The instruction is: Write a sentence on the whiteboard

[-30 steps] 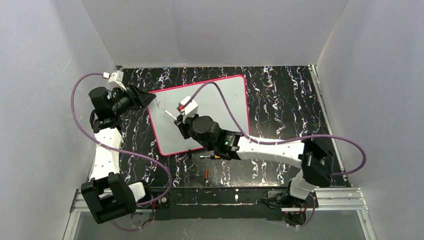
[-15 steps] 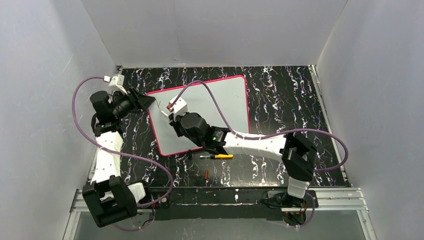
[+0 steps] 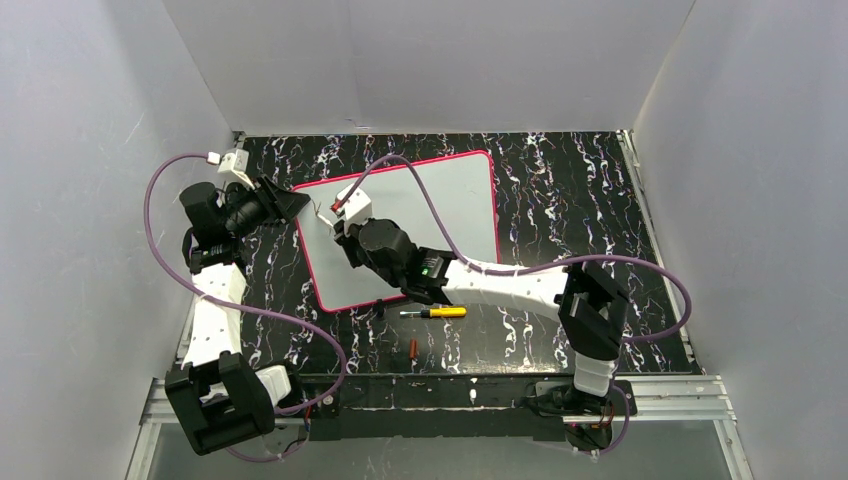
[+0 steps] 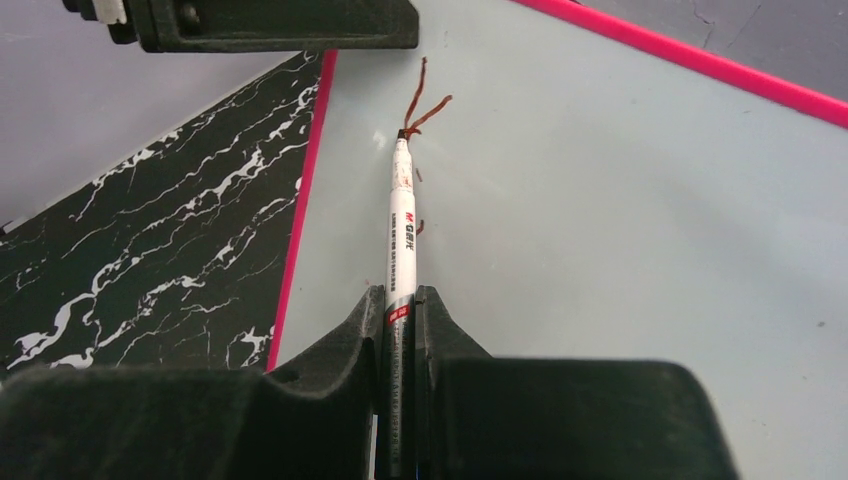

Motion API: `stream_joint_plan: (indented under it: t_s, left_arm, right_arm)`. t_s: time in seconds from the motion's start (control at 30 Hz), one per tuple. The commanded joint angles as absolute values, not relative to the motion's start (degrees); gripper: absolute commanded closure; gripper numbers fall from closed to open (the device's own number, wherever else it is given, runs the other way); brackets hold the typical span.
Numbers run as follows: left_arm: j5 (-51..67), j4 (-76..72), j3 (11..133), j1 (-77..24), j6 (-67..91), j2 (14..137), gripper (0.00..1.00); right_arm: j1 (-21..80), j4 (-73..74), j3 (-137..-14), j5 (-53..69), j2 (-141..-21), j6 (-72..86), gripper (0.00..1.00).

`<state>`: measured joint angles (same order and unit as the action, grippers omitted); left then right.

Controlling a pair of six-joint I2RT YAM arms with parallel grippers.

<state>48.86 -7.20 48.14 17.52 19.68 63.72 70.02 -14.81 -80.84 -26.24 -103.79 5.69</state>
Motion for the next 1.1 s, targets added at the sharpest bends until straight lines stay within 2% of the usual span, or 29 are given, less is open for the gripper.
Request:
stream_joint_plan:
  t_s: [0.0, 0.53, 1.07]
  left_arm:
    - [52.4, -7.0, 47.4, 17.3, 19.5, 61.5, 0.62]
    - [52.1, -7.0, 47.5, 17.3, 19.2, 61.3, 0.62]
    - [51.9, -7.0, 47.5, 17.2, 19.0, 61.3, 0.62]
  right_arm:
    - [69.6, -16.1, -83.8, -25.9, -105.1, 4.6, 0.99]
    - [69.6, -15.5, -78.1, -27.6, -103.1, 8.1, 0.99]
    - [70.0, -16.1, -73.5, -22.8, -99.8, 9.1, 0.99]
